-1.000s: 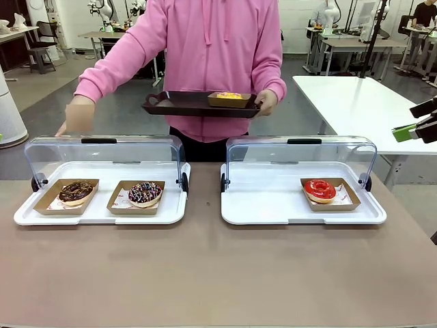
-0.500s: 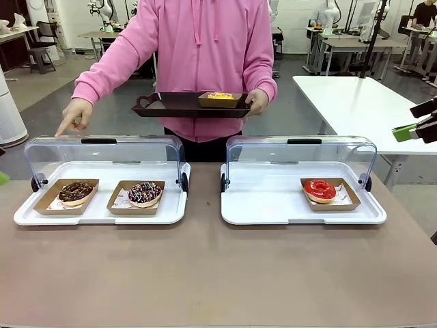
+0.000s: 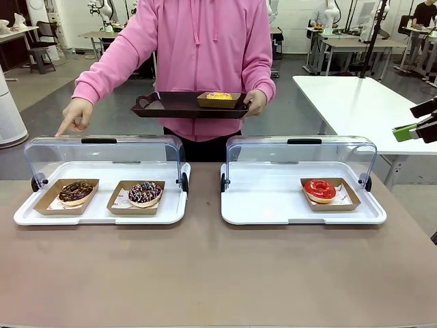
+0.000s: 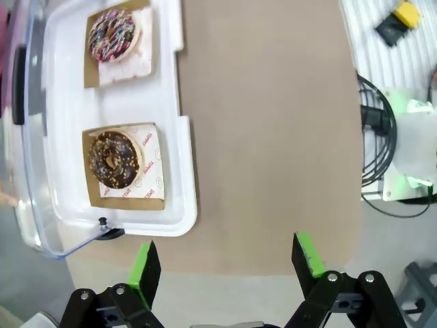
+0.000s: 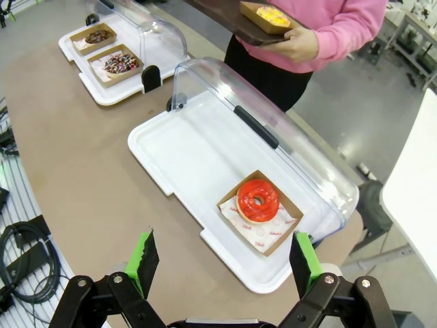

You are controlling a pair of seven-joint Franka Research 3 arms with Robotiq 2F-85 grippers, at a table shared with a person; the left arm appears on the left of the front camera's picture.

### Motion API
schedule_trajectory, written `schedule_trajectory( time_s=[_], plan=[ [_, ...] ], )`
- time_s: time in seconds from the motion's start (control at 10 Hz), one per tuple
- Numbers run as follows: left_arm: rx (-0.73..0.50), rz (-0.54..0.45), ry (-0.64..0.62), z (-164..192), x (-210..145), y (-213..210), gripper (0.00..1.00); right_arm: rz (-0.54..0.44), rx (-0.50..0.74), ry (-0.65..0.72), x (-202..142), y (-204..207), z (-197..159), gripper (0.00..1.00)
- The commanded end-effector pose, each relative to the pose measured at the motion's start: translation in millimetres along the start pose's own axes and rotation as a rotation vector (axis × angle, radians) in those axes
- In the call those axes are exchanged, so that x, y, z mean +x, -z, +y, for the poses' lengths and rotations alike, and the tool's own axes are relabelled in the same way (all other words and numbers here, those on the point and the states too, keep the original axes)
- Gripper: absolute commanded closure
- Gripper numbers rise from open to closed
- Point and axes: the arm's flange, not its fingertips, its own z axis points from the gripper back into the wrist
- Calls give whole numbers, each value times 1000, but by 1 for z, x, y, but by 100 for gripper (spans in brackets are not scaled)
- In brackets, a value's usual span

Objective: Provide the desired donut to the person.
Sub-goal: Pick up and lift the Paper togo box containing the Donut pointed at by the person.

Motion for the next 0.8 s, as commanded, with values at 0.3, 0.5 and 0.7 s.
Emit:
schedule_trajectory(
  time_s=[0.3, 0.5, 0.7],
  plan=[
    [-25, -15, 14, 13, -1, 15, 0, 22, -6, 11, 0, 1, 2, 0],
    [-22, -5, 129, 35, -13, 49, 0, 22, -6, 11, 0, 1, 2, 0],
    [2, -71, 142, 55, -24, 82, 0, 22, -6, 11, 0, 1, 2, 0]
  ],
)
